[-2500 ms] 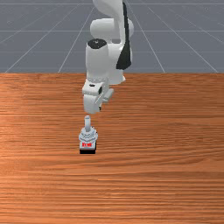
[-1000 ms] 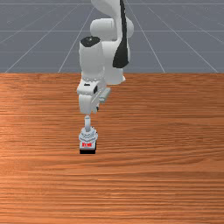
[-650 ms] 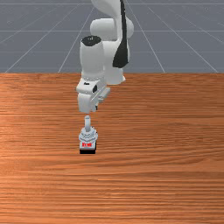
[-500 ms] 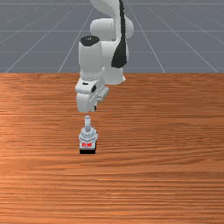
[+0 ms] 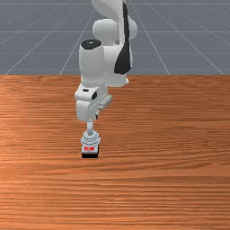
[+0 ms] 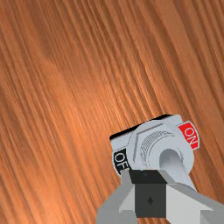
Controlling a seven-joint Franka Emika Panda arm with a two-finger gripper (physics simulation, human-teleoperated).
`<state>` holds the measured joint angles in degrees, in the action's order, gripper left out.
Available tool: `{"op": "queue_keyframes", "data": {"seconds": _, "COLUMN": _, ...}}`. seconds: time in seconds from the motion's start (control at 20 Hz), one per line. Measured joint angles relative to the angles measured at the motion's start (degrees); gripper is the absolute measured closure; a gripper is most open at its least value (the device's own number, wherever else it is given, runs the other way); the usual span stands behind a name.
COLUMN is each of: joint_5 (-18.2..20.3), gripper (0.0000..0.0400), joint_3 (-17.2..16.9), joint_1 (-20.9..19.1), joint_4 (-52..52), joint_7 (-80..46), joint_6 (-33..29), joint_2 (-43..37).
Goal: Turn on the trigger
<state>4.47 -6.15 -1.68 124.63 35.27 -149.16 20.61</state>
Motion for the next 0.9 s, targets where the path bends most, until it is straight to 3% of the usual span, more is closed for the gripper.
{"op": "queue_keyframes", "data": {"seconds": 0.15, "joint_5": 0.97, "gripper": 0.04, "joint_3": 0.73, "joint_1": -0.12, "joint_4": -1.02, "joint_7": 0.52, "joint_6": -1.67, "joint_2": 0.61}}
{"op": "queue_keyframes", "data": {"seconds": 0.4, "joint_5": -0.94, "gripper": 0.04, "joint_3": -0.22, "joint_1": 0.86, "joint_4": -5.35, "joint_7": -1.3, "joint_6": 8.44, "joint_2": 1.82}}
{"op": "queue_keyframes", "data": {"seconds": 0.7, "joint_5": -1.24, "gripper": 0.04, "joint_3": -0.46, "joint_1": 0.94, "joint_4": -0.38, "joint_7": -1.2, "joint_6": 6.44, "joint_2": -1.26}}
{"op": "queue_keyframes", "data": {"seconds": 0.75, "joint_5": -0.73, "gripper": 0.04, "joint_3": -1.07, "joint_1": 1.53, "joint_4": 2.65, "joint_7": -4.72, "joint_6": 2.88, "joint_2": -2.79}}
{"op": "queue_keyframes", "data": {"seconds": 0.9, "joint_5": -1.12, "gripper": 0.04, "joint_3": -1.18, "joint_1": 1.4, "joint_4": 7.14, "joint_7": -4.05, "joint_6": 1.23, "joint_2": -5.65}}
